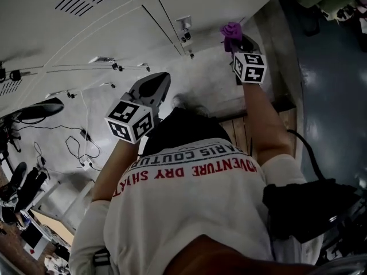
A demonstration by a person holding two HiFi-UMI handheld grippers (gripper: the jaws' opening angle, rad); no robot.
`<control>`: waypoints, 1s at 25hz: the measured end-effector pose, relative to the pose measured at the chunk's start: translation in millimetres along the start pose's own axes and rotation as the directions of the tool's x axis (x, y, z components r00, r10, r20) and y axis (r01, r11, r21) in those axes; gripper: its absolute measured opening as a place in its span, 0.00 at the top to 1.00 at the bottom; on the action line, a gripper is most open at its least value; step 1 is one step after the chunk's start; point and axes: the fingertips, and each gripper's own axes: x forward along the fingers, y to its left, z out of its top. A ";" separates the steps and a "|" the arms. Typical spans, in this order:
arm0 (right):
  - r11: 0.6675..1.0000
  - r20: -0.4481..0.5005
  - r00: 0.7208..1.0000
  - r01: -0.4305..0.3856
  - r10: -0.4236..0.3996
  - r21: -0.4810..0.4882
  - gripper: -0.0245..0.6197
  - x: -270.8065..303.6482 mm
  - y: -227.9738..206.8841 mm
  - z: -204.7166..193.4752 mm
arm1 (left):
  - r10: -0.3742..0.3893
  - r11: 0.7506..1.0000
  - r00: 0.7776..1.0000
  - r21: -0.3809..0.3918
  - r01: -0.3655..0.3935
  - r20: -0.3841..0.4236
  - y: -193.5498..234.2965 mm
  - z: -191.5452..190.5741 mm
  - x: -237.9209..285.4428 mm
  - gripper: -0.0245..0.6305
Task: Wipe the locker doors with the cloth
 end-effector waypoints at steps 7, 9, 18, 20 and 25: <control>0.931 0.064 0.931 -0.353 0.359 -0.091 0.83 -174.5 153.8 94.1 | -0.031 0.999 0.998 0.029 0.029 0.062 -69.4 17.8 -96.0 0.96; 0.887 0.067 0.889 -0.441 0.453 -0.139 0.83 -223.7 192.5 109.7 | -0.080 0.995 0.994 0.070 0.075 0.076 -93.4 18.1 -119.8 0.96; 0.815 0.074 0.815 -0.562 0.575 -0.142 0.83 -410.7 345.4 68.7 | -0.171 0.975 0.976 0.170 0.147 0.138 -187.7 -45.0 -286.3 0.96; 0.803 0.079 0.801 -0.580 0.593 -0.138 0.83 -456.3 386.2 47.4 | -0.169 0.973 0.977 0.182 0.144 0.133 -206.9 -74.4 -337.2 0.96; 0.773 0.045 0.778 -0.615 0.627 -0.153 0.83 -555.0 471.8 8.5 | -0.172 0.973 0.971 0.186 0.140 0.167 -252.7 -118.3 -446.8 0.96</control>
